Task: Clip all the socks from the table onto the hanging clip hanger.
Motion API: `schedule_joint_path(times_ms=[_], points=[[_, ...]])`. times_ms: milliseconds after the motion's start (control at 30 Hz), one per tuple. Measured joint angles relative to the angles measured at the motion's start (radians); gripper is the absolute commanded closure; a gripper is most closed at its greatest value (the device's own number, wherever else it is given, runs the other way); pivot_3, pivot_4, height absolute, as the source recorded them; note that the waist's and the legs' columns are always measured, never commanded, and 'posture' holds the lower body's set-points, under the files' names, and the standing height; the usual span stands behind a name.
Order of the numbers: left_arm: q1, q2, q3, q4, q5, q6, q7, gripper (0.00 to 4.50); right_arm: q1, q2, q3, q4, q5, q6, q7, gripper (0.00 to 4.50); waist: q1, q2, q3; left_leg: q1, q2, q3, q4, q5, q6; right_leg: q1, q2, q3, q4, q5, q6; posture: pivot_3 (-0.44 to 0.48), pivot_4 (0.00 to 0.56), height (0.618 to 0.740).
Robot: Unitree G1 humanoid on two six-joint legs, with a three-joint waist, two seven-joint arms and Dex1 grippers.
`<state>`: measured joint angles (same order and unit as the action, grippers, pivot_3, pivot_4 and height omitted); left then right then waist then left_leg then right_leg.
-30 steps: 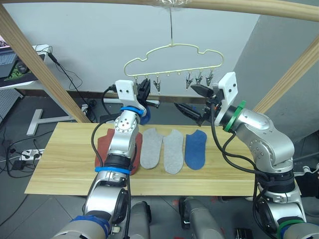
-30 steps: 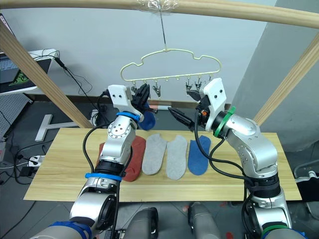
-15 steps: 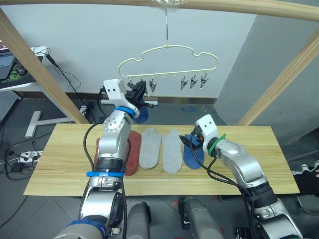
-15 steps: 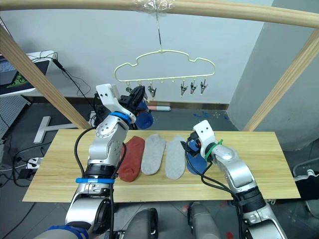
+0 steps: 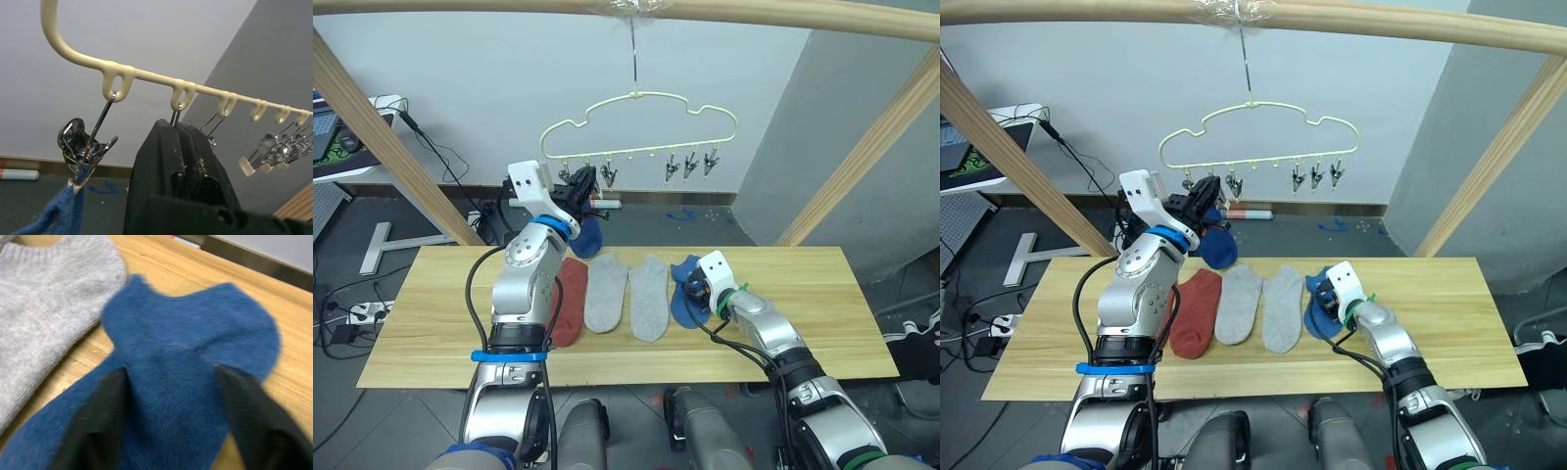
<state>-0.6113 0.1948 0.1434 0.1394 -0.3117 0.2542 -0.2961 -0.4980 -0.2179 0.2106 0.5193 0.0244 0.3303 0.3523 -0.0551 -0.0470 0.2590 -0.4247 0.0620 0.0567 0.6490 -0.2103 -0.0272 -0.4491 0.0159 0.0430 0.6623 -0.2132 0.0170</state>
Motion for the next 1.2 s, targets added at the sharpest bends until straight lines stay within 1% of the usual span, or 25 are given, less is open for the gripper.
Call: schedule_joint_path(times_ms=[133,167,233,333,433,533,633,700,767,1033,1200], points=[[0.010,0.012,0.002,-0.017,-0.011,0.018,-0.014,4.50,0.047,-0.054,0.018,-0.037,-0.030,-0.055,0.050,4.25,0.003,0.000,0.000,0.000,0.000,0.000,0.000,0.000,0.000,0.000,0.000,0.000,0.000,0.000,0.000,-0.029,0.243,0.740],[0.011,0.022,0.003,-0.019,-0.022,0.030,-0.025,4.50,0.062,-0.078,0.027,-0.050,-0.045,-0.075,0.065,4.45,0.003,0.000,0.000,0.001,0.000,0.000,0.000,0.000,0.000,0.000,0.000,0.000,0.000,0.000,0.000,-0.032,0.244,0.740],[0.010,0.033,0.015,-0.027,-0.055,0.067,-0.046,4.50,0.089,-0.122,0.038,-0.072,-0.076,-0.119,0.091,4.45,0.003,0.000,0.000,0.001,0.000,0.001,0.000,0.000,0.000,0.000,0.000,0.001,0.000,0.000,0.000,-0.032,0.244,0.740],[0.001,0.032,0.072,-0.037,-0.169,0.178,-0.059,4.50,0.128,-0.197,0.068,-0.145,-0.121,-0.219,0.151,4.45,-0.004,0.000,0.000,0.003,0.000,0.001,0.000,0.000,0.000,0.000,0.000,0.001,0.001,0.000,0.000,-0.041,0.243,0.740],[-0.026,0.032,0.148,-0.039,-0.308,0.327,-0.041,4.50,0.132,-0.245,0.089,-0.254,-0.141,-0.329,0.216,4.45,-0.011,0.000,0.000,0.008,0.001,0.000,-0.002,0.000,0.000,0.003,0.001,0.001,0.001,0.000,0.000,-0.048,0.246,0.740],[-0.065,0.061,0.228,-0.026,-0.454,0.507,-0.018,4.50,0.116,-0.260,0.111,-0.397,-0.152,-0.441,0.272,4.45,-0.017,0.000,0.000,0.009,0.001,-0.001,-0.003,0.000,0.000,0.004,0.003,0.001,0.002,0.000,0.000,-0.048,0.246,0.740],[-0.085,0.068,0.278,-0.024,-0.545,0.605,0.011,4.50,0.069,-0.215,0.124,-0.461,-0.152,-0.472,0.286,4.45,-0.019,0.000,0.000,0.009,0.001,-0.001,-0.002,0.000,0.000,0.005,0.002,0.000,0.001,0.000,0.000,-0.048,0.246,0.740],[-0.085,0.062,0.285,-0.030,-0.584,0.638,0.023,4.50,0.040,-0.157,0.126,-0.474,-0.149,-0.460,0.281,4.45,-0.016,0.000,0.000,0.008,0.000,-0.001,-0.002,0.000,0.000,0.005,0.001,0.000,0.000,0.000,0.000,-0.048,0.246,0.740],[-0.080,0.054,0.286,-0.044,-0.609,0.659,0.033,4.50,0.020,-0.123,0.125,-0.477,-0.139,-0.441,0.279,4.45,-0.008,0.000,0.000,0.007,0.000,0.000,-0.002,0.000,-0.001,0.005,0.000,0.001,-0.001,0.000,0.000,-0.048,0.246,0.740],[-0.048,0.051,0.288,-0.109,-0.691,0.709,0.053,4.50,-0.019,-0.065,0.124,-0.476,-0.119,-0.391,0.279,4.45,0.002,0.000,0.000,0.007,0.000,0.000,-0.002,0.000,-0.001,0.005,-0.001,0.000,-0.001,0.000,0.000,-0.038,0.250,0.740],[-0.045,0.052,0.283,-0.127,-0.696,0.712,0.067,4.50,-0.037,-0.034,0.117,-0.468,-0.109,-0.376,0.279,4.45,0.004,0.000,0.000,0.007,0.000,0.000,-0.003,0.000,-0.001,0.005,-0.001,0.000,-0.001,0.000,0.000,-0.032,0.253,0.740]])
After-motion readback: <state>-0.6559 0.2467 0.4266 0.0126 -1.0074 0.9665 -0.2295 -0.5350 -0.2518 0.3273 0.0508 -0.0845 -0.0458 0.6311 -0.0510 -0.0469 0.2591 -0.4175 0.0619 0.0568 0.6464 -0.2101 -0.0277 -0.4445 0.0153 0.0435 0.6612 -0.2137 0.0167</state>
